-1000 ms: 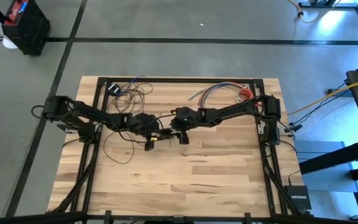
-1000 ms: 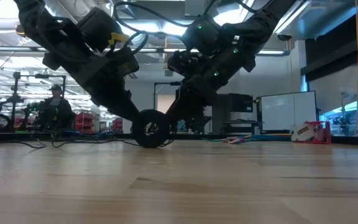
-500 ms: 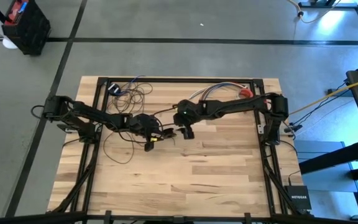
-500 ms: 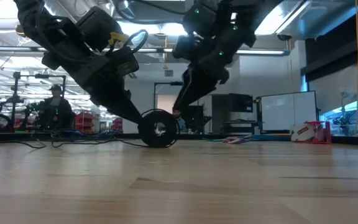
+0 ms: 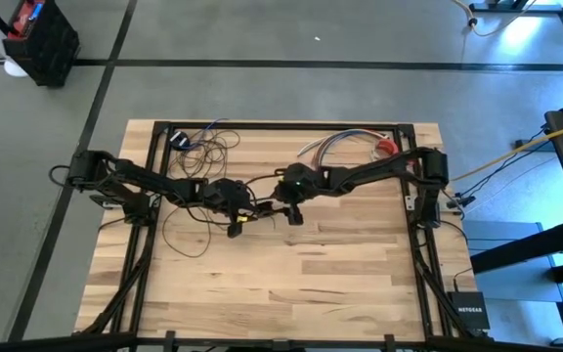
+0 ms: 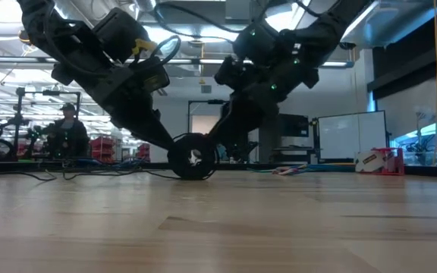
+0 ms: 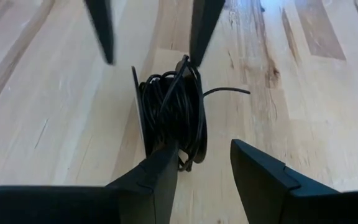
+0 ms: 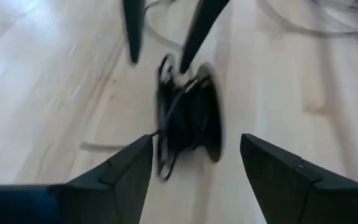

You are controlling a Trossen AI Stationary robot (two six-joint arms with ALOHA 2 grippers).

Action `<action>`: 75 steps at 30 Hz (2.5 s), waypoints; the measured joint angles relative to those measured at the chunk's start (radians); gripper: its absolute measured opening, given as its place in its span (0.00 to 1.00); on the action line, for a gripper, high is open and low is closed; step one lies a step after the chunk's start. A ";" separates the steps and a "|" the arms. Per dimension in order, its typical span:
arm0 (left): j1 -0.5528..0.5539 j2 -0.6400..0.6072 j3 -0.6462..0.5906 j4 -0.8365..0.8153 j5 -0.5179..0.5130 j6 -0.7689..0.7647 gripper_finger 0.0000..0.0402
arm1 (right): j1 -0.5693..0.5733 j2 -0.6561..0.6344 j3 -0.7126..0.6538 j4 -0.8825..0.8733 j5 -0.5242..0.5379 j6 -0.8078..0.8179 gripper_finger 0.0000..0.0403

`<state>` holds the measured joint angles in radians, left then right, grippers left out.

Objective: Coiling cords

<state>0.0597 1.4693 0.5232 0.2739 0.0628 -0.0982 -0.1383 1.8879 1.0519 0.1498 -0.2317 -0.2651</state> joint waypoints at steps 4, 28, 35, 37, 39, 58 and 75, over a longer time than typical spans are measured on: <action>0.000 0.000 0.000 0.001 0.000 0.000 0.35 | 0.000 0.032 -0.001 0.046 -0.016 -0.001 0.62; -0.001 -0.116 0.055 -0.137 -0.171 -0.083 0.35 | 0.000 0.087 0.000 0.142 -0.041 -0.002 0.32; 0.000 -0.025 0.055 -0.061 -0.101 -0.114 0.35 | 0.002 0.087 0.000 0.139 -0.030 0.003 0.33; 0.000 -0.014 0.055 -0.022 -0.080 -0.112 0.35 | 0.002 0.087 0.000 0.138 -0.030 0.003 0.32; 0.006 -0.012 0.055 -0.021 -0.080 -0.105 0.35 | 0.002 0.087 0.000 0.137 -0.030 0.004 0.31; 0.040 -0.010 0.055 0.047 -0.099 0.035 0.35 | 0.001 0.087 0.000 0.136 -0.022 0.002 0.31; 0.050 -0.015 0.240 -0.334 -0.064 0.013 0.70 | 0.000 0.087 0.000 0.131 -0.023 -0.002 0.31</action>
<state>0.1096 1.4544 0.7628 -0.0606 -0.0010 -0.0853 -0.1379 1.9747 1.0515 0.2806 -0.2544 -0.2672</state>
